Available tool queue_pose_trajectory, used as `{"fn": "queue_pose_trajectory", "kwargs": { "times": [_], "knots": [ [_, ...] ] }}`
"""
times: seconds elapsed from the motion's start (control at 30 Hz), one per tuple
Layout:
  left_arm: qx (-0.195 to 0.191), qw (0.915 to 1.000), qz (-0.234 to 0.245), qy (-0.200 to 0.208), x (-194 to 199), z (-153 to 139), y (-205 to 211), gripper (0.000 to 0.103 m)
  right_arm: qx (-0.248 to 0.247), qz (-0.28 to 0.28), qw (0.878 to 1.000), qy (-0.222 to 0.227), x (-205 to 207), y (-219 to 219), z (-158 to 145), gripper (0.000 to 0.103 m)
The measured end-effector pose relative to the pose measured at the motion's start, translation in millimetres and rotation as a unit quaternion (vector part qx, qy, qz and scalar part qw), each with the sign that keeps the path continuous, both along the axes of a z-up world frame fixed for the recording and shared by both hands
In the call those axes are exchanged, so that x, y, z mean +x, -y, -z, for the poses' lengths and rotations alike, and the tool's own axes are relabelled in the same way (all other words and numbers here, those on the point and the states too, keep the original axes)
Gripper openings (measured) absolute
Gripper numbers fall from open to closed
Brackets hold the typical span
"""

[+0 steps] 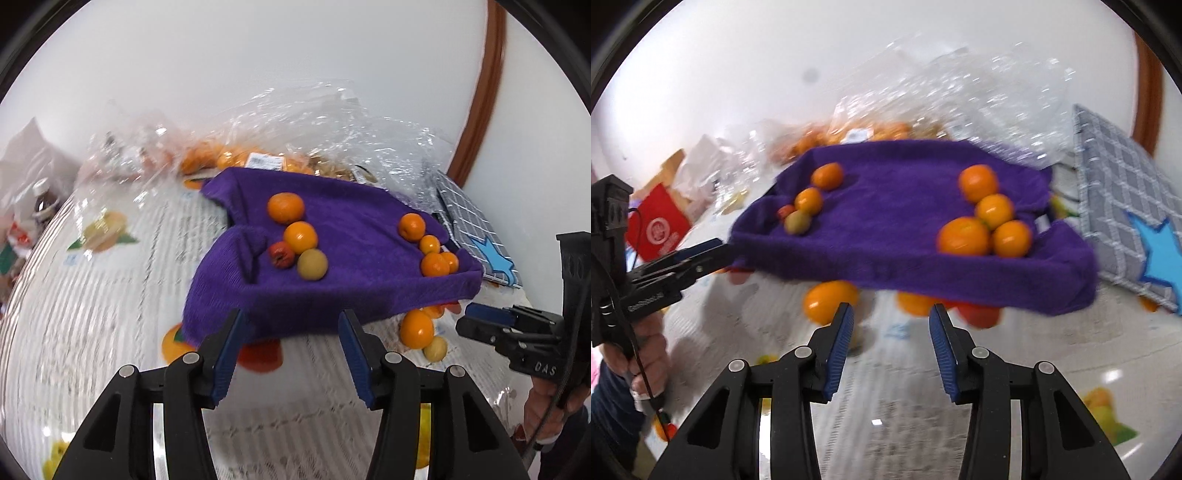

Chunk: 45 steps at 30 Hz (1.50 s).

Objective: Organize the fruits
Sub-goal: 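Move the right gripper back and grasp a yellow-green fruit before the towel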

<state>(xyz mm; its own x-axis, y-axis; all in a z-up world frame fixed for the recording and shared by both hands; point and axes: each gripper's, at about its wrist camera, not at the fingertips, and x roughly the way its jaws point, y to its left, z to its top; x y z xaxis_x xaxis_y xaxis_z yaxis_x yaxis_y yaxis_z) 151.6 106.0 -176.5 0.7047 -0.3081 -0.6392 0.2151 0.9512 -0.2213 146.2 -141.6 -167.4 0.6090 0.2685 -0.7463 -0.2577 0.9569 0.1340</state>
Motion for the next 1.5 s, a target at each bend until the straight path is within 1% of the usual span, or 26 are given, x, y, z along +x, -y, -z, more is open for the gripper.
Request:
{"fn": "queue_pose_trajectory", "kwargs": {
  "times": [0.1, 0.27, 0.33, 0.4, 0.43, 0.47, 0.53, 0.7, 0.83, 0.97, 1.17, 1.3, 1.4, 1.5],
  "knots": [
    [-0.016, 0.9998, -0.010, -0.008, -7, 6, -4, 0.050, 0.008, -0.031, 0.999, 0.002, -6, -12, 5, 0.043],
    [-0.021, 0.9995, -0.020, -0.009, -11, 8, -3, 0.050, 0.018, -0.059, 0.998, -0.003, -7, -23, 12, 0.043],
    [-0.020, 0.9995, -0.023, -0.009, -12, 8, -3, 0.050, 0.014, -0.068, 0.998, -0.007, -5, -26, 16, 0.040],
    [-0.019, 0.9995, -0.024, -0.008, -12, 8, -2, 0.050, 0.008, -0.076, 0.997, -0.012, -4, -30, 19, 0.032],
    [-0.019, 0.9995, -0.024, -0.007, -12, 8, -1, 0.050, -0.001, -0.077, 0.997, -0.015, -3, -32, 22, 0.030],
    [-0.019, 0.9995, -0.024, -0.006, -12, 7, -1, 0.050, -0.006, -0.076, 0.997, -0.017, -3, -33, 24, 0.026],
    [-0.019, 0.9995, -0.023, -0.005, -13, 7, -1, 0.050, -0.009, -0.075, 0.997, -0.019, -3, -33, 25, 0.026],
    [-0.020, 0.9995, -0.022, -0.010, -14, 7, -1, 0.050, -0.008, -0.059, 0.998, -0.010, -7, -26, 20, 0.026],
    [-0.021, 0.9993, -0.025, -0.017, -14, 7, -2, 0.050, -0.010, -0.035, 0.999, -0.004, -12, -14, 15, 0.026],
    [-0.026, 0.9993, -0.024, -0.013, -16, 5, -3, 0.050, -0.003, -0.006, 1.000, 0.004, -18, 3, 7, 0.026],
    [-0.021, 0.9995, -0.020, -0.010, -18, 5, -1, 0.050, 0.004, 0.025, 0.999, 0.021, -24, 24, -8, 0.026],
    [-0.018, 0.9997, -0.015, -0.005, -20, 4, 1, 0.050, -0.002, 0.036, 0.999, 0.034, -30, 33, -15, 0.026],
    [-0.014, 0.9998, -0.009, -0.007, -20, 5, 4, 0.050, -0.001, 0.042, 0.999, 0.035, -34, 39, -17, 0.026],
    [-0.028, 0.9994, 0.012, -0.017, -20, 6, 8, 0.050, 0.001, 0.046, 0.998, 0.039, -38, 48, -19, 0.026]
  ]
}}
